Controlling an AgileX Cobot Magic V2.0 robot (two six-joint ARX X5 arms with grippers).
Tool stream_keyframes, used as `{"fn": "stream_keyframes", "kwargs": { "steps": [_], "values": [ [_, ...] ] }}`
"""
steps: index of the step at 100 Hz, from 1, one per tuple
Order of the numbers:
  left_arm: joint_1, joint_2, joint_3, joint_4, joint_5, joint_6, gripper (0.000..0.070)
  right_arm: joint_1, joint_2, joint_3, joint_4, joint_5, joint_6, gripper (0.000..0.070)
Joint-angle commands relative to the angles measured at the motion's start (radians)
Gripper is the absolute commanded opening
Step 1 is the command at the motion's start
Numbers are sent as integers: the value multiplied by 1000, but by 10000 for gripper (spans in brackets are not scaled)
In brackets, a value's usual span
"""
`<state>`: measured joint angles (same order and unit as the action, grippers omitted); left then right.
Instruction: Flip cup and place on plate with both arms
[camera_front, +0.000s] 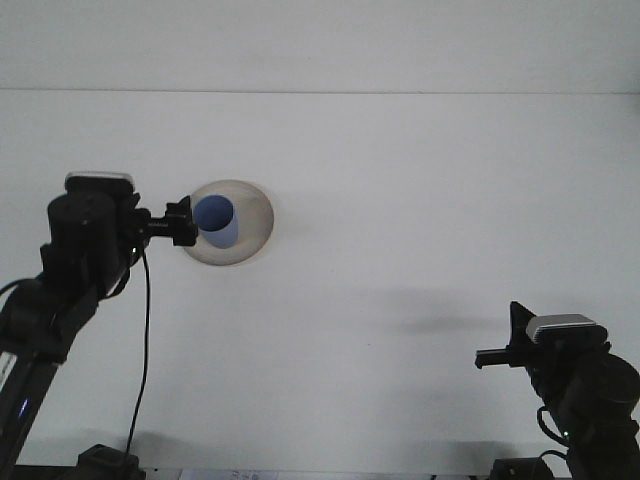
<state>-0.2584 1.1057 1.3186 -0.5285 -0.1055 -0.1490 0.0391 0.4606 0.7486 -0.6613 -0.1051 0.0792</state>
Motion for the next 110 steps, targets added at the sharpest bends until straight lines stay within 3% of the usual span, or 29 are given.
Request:
{"fn": "stream_keyframes", "kwargs": {
  "steps": [1,28,35,48,110],
  "values": [
    [-4,-79,-115,41,-26,-29,542,1,6,5,11,0,7,0],
    [-4,-357,-549,176,-53,-55,514,1,5,5,11,0,7,0],
    [-4,-401,-601,194,-53,-55,381,1,5,5,11,1,6,0],
    [-4,-444,-618,197,-53,-52,0,1,5,5,27,0,5,0],
    [-4,-575,-618,194,-53,-51,16,1,5,5,101,0,3,0]
  ]
}}
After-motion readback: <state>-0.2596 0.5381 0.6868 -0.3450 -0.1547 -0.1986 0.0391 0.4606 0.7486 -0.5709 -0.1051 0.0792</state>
